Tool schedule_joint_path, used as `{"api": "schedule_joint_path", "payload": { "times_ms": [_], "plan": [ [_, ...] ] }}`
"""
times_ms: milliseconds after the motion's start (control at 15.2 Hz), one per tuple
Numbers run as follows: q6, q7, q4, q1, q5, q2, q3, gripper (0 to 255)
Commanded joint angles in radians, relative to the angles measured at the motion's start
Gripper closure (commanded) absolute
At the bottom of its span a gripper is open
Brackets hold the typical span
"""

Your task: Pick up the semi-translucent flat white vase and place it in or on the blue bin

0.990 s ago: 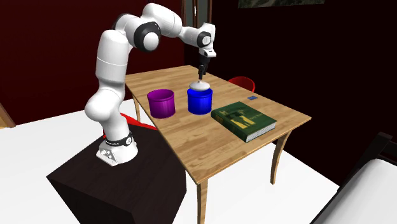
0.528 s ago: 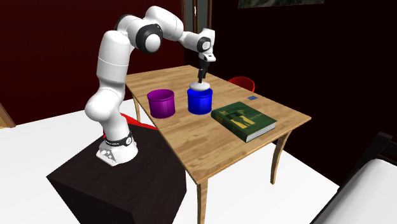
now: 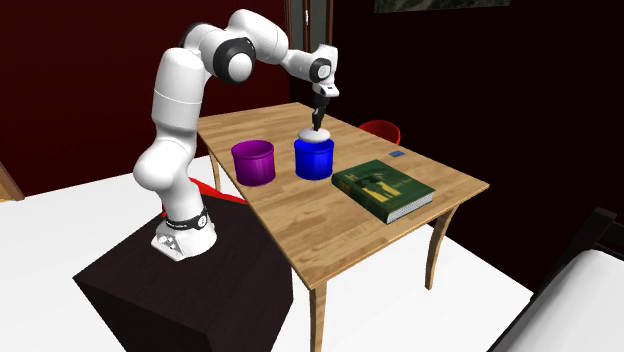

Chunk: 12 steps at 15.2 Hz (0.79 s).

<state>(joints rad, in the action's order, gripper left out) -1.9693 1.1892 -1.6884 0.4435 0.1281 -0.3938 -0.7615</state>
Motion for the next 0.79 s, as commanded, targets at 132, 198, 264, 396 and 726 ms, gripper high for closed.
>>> {"api": "schedule_joint_path", "payload": {
  "times_ms": [132,198,264,396,726],
  "plan": [
    [0.0,0.001,-0.001,0.001,0.001,-0.001,0.0,255],
    [-0.001,0.0,-0.002,0.0,0.0,0.0,0.0,255],
    [-0.002,0.0,-0.003,0.0,0.0,0.0,0.0,255],
    [0.0,0.0,-0.001,0.0,0.0,-0.001,0.0,255],
    [0.06,-0.003,0.045,-0.003,-0.014,0.018,-0.008,255]
  ]
}}
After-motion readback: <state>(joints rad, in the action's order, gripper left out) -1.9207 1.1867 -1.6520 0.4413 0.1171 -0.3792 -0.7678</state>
